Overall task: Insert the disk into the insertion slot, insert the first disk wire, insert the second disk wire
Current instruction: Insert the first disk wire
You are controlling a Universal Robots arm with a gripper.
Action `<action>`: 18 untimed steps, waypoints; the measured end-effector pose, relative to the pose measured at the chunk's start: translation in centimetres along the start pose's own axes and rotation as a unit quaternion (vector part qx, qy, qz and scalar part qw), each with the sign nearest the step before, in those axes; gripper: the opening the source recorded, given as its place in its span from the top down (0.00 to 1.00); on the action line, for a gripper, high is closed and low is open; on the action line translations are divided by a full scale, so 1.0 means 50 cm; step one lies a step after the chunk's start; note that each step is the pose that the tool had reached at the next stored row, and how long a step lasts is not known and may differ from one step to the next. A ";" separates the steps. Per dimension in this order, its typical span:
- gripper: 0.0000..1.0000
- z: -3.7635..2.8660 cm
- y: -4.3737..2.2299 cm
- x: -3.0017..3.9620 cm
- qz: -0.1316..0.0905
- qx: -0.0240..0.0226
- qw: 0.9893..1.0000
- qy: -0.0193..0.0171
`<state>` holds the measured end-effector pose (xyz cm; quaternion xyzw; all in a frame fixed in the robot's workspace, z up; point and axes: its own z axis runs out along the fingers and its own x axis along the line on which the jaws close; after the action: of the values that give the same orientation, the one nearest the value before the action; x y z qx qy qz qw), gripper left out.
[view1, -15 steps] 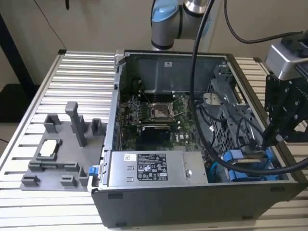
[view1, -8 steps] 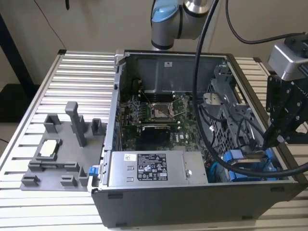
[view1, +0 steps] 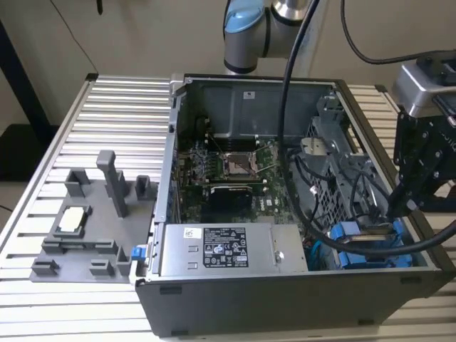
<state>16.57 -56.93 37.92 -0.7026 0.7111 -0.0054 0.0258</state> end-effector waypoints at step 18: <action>0.81 0.018 0.002 0.009 0.006 -0.001 1.000 -0.017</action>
<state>16.48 -57.35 37.02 -0.6984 0.7147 0.0069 0.0373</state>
